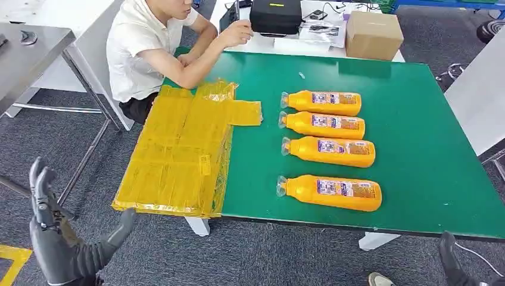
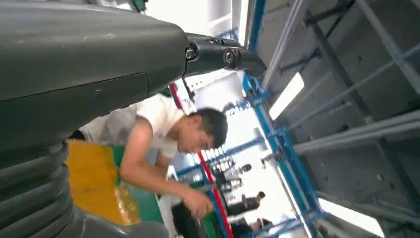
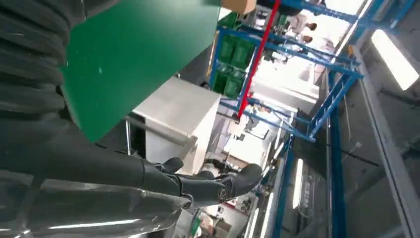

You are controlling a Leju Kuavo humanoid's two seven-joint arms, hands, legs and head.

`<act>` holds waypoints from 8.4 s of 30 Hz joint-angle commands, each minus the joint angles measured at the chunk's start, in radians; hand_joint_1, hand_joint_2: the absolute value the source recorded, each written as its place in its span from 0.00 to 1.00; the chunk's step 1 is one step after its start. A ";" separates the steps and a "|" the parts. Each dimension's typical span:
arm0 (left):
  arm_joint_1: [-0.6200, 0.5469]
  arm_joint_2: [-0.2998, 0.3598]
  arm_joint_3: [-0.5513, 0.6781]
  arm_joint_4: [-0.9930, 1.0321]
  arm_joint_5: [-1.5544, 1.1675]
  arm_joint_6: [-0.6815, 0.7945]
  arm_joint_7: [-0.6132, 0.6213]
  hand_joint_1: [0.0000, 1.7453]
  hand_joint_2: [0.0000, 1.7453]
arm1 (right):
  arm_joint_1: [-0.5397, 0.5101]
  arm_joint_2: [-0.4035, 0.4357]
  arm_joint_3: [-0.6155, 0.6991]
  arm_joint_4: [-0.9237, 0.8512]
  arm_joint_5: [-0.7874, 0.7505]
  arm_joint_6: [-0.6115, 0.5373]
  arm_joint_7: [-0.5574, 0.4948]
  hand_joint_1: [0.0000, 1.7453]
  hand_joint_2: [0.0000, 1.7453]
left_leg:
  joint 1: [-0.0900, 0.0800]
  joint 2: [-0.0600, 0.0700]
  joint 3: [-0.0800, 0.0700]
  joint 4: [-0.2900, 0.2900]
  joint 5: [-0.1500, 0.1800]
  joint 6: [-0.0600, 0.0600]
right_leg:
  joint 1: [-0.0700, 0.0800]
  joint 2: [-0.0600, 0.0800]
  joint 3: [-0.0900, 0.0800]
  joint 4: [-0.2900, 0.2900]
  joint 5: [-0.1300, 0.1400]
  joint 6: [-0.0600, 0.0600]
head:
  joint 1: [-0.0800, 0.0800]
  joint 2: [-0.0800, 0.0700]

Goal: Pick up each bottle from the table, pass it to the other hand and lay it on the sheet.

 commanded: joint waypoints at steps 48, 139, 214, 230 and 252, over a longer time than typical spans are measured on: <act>-0.370 0.019 -0.497 0.623 0.192 -0.147 0.113 0.00 1.00 | -0.424 -0.450 0.602 0.955 0.641 0.053 0.293 0.00 1.00 | 0.000 0.000 0.003 -0.001 0.001 0.000 | 0.000 0.001 0.005 -0.002 0.002 0.002 | 0.000 0.000; -0.337 0.058 -0.533 0.512 0.191 -0.164 0.127 0.00 1.00 | -0.479 -0.536 0.563 1.379 0.748 0.132 0.508 1.00 1.00 | 0.002 -0.007 0.035 -0.001 -0.006 0.011 | 0.002 -0.004 0.035 -0.023 -0.002 0.005 | 0.000 0.000; -0.488 -0.048 -0.441 0.738 0.892 -0.255 0.264 0.00 1.00 | -0.486 -0.176 0.994 0.846 0.173 0.167 0.176 1.00 1.00 | 0.003 0.002 0.013 0.000 -0.008 0.006 | 0.002 0.005 0.020 -0.011 -0.002 0.009 | 0.000 0.000; -0.495 -0.038 -0.433 0.703 0.871 -0.225 0.216 1.00 1.00 | -0.501 -0.156 1.028 0.875 0.139 0.187 0.163 0.03 1.00 | 0.003 0.000 0.013 0.000 -0.008 0.006 | 0.003 0.004 0.020 -0.011 -0.002 0.009 | 0.000 0.000; -0.439 -0.007 -0.286 0.604 0.686 -0.007 0.163 1.00 1.00 | -0.288 -0.046 0.579 0.511 0.312 -0.214 0.001 0.00 0.00 | 0.003 -0.001 0.011 0.000 -0.008 0.006 | 0.002 0.002 0.018 -0.010 -0.003 0.009 | 0.000 0.000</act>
